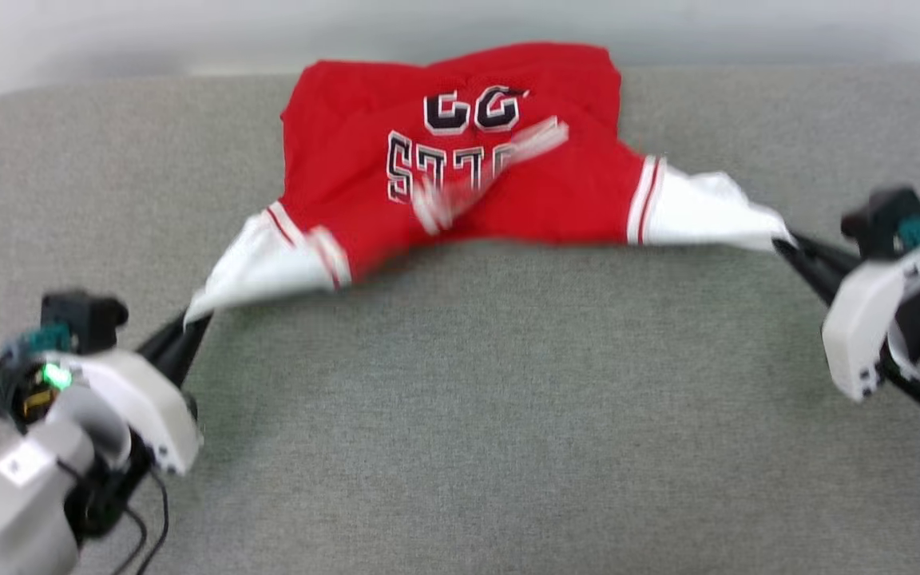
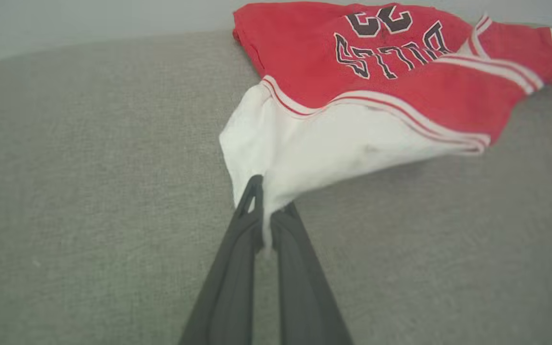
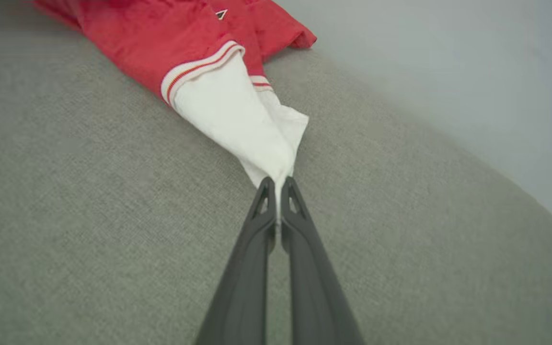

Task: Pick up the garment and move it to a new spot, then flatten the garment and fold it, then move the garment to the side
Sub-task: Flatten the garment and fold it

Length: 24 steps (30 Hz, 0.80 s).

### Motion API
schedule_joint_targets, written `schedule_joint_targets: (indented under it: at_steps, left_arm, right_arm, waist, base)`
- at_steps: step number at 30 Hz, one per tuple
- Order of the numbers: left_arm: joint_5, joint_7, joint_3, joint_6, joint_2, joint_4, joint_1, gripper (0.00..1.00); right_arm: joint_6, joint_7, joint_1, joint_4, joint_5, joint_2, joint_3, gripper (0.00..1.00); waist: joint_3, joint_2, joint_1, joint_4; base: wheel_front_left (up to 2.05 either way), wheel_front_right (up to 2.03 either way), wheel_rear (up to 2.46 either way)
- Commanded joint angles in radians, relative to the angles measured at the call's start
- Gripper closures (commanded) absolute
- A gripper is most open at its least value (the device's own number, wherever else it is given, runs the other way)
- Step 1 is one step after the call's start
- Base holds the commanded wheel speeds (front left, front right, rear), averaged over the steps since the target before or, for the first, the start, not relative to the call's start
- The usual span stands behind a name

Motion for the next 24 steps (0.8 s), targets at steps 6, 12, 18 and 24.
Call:
schedule_joint_targets:
  at_steps: [6,12,18,24]
  left_arm:
    - [0.020,-0.006,0.046,0.052,0.029,-0.055,0.194,1.00]
    - [-0.001,-0.005,0.086,0.089,0.048,-0.118,0.365,1.00]
    - [-0.005,-0.005,0.115,0.147,0.055,-0.184,0.519,1.00]
    - [0.000,-0.005,0.133,0.190,0.070,-0.218,0.628,1.00]
  right_arm:
    - [-0.001,-0.016,0.208,-0.036,0.009,-0.050,-0.049,1.00]
    - [-0.001,-0.009,0.433,-0.110,0.018,-0.084,-0.133,1.00]
    - [-0.001,0.042,0.672,-0.206,0.011,-0.107,-0.283,1.00]
    - [-0.001,0.138,0.899,-0.289,0.021,-0.108,-0.459,1.00]
  waist:
    - [-0.103,0.0000,0.0001,-0.013]
    - [-0.170,0.0000,0.0001,-0.018]
    - [-0.209,0.0000,0.0001,-0.016]
    - [-0.236,0.0000,0.0001,-0.005]
  base:
    - [0.00,0.00,0.00]
    - [0.00,0.00,0.00]
    - [0.00,0.00,0.00]
    - [0.00,0.00,0.00]
